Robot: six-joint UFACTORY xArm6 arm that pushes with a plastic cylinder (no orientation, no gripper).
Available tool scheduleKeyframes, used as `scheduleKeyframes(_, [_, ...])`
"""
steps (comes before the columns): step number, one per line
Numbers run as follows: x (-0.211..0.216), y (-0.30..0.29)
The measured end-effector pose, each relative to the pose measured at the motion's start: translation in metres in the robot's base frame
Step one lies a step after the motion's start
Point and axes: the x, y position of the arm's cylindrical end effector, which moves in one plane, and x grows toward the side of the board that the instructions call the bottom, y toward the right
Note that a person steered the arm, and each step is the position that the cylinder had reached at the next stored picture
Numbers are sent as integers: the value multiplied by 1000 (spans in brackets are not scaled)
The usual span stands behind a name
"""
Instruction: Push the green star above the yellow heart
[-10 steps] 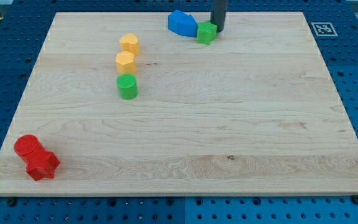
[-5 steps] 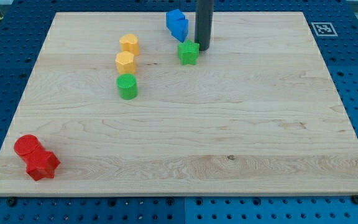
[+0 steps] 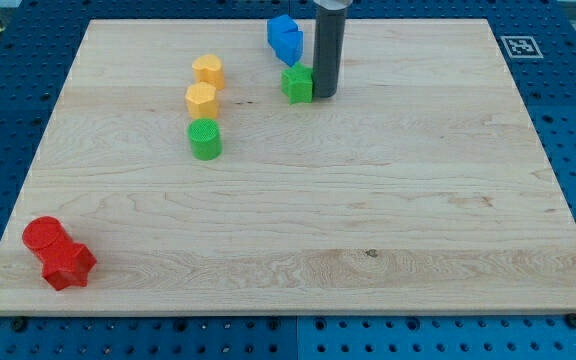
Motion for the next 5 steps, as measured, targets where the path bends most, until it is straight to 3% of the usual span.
scheduleKeyframes(5, [14,-32])
